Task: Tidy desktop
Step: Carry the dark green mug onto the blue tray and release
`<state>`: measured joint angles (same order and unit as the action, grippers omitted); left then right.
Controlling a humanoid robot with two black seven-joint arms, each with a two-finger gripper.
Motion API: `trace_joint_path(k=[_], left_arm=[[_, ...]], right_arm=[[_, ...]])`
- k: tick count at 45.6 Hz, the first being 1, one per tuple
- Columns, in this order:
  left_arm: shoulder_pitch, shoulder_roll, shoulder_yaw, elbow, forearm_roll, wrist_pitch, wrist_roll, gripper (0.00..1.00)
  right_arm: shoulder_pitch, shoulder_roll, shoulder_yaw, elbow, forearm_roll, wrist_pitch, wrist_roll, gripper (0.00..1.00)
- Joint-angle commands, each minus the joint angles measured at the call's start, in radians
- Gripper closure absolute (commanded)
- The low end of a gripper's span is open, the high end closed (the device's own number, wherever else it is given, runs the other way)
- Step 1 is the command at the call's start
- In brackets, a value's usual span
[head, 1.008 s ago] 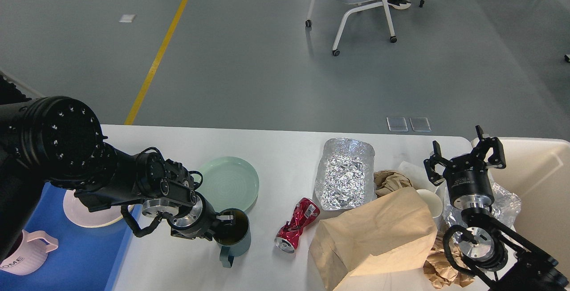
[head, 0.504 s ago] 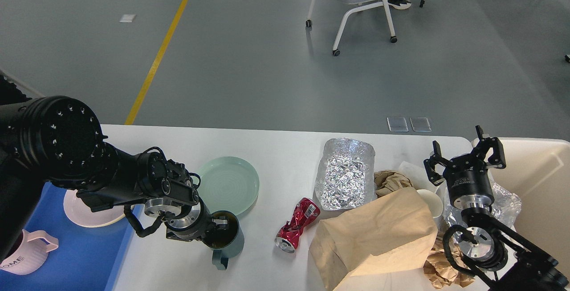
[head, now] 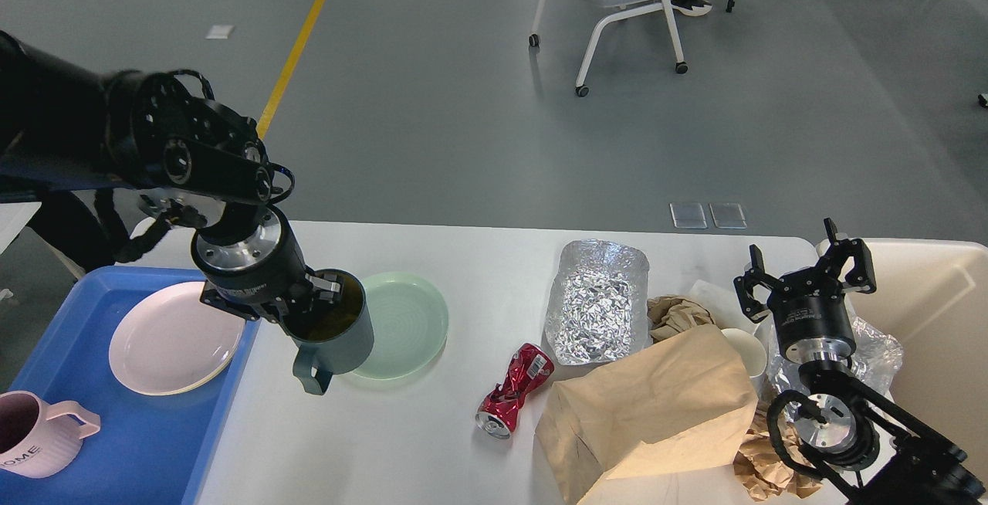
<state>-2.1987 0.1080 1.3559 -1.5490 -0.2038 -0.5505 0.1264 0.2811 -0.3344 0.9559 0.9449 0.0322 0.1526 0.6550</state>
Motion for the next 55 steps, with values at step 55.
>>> trace_joint_path(k=[55], left_arm=[[0.826, 0.627, -0.188, 0.550, 0.494, -0.099, -0.149, 1.00]], right_arm=[[0.000, -0.002, 0.000, 0.000, 0.000, 0.001, 0.000, 0.00]])
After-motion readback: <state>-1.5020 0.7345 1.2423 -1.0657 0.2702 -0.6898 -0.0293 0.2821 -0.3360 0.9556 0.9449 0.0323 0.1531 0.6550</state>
